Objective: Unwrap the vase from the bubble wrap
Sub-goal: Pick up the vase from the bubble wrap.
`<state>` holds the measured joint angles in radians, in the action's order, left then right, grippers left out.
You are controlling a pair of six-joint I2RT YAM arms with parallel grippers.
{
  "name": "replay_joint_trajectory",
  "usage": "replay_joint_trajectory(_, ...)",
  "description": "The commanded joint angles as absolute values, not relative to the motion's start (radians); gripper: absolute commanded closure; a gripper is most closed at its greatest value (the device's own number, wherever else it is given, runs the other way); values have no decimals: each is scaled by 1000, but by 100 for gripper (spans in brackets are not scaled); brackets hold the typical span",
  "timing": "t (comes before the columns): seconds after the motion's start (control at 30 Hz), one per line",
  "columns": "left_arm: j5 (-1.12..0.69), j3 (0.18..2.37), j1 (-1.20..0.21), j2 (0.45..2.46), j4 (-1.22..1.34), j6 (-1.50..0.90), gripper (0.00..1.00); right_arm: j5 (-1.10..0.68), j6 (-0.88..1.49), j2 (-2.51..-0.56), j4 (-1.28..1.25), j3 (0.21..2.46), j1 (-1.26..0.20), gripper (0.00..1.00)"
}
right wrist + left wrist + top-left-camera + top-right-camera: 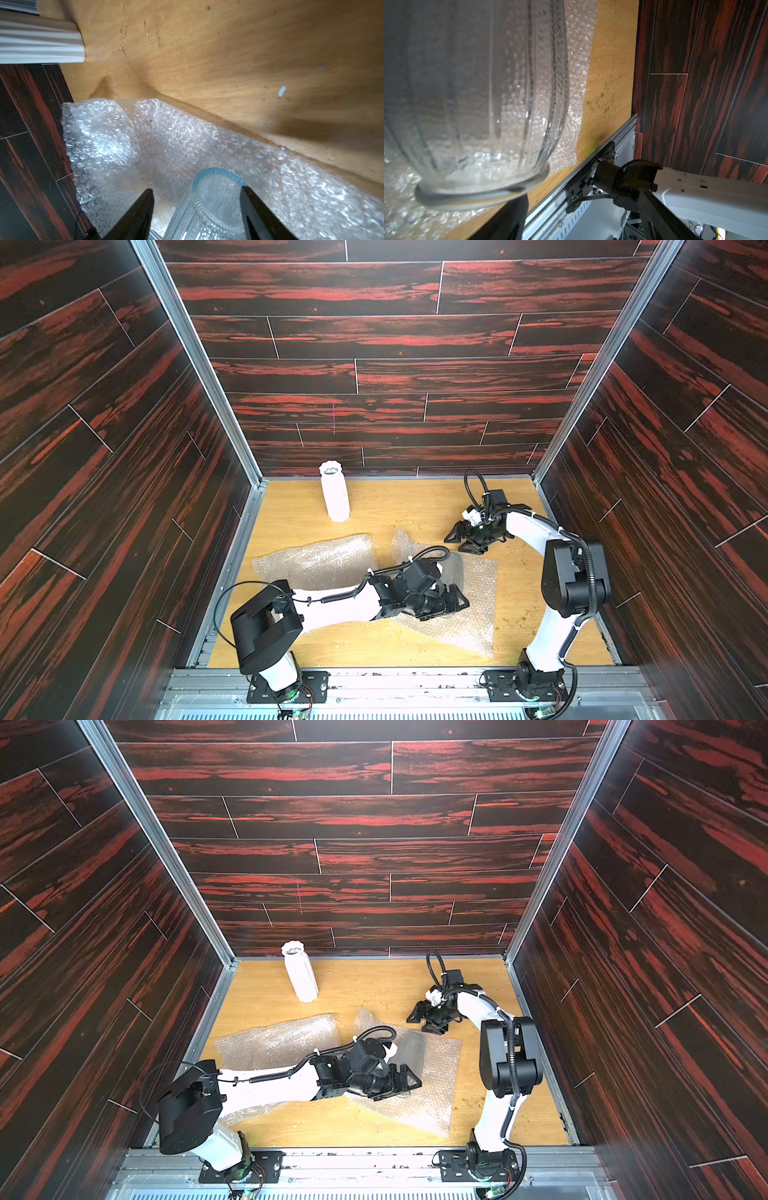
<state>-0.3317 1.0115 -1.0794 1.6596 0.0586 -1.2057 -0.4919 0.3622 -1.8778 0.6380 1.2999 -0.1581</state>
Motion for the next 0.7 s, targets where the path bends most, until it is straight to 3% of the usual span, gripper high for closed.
replay_joint_trajectory(0.0, -272, 1034, -1076, 1692, 74, -1235, 13, -531, 352, -1840, 613, 1267, -161, 31)
replay_joint_trajectory(0.4, -102, 969, -1037, 1625, 69, -1242, 18, -517, 373, -1692, 611, 1103, -162, 34)
replay_joint_trajectory(0.67, -119, 973, -996, 1666, 207, -1192, 44, -489, 381, -1634, 644, 1065, -161, 36)
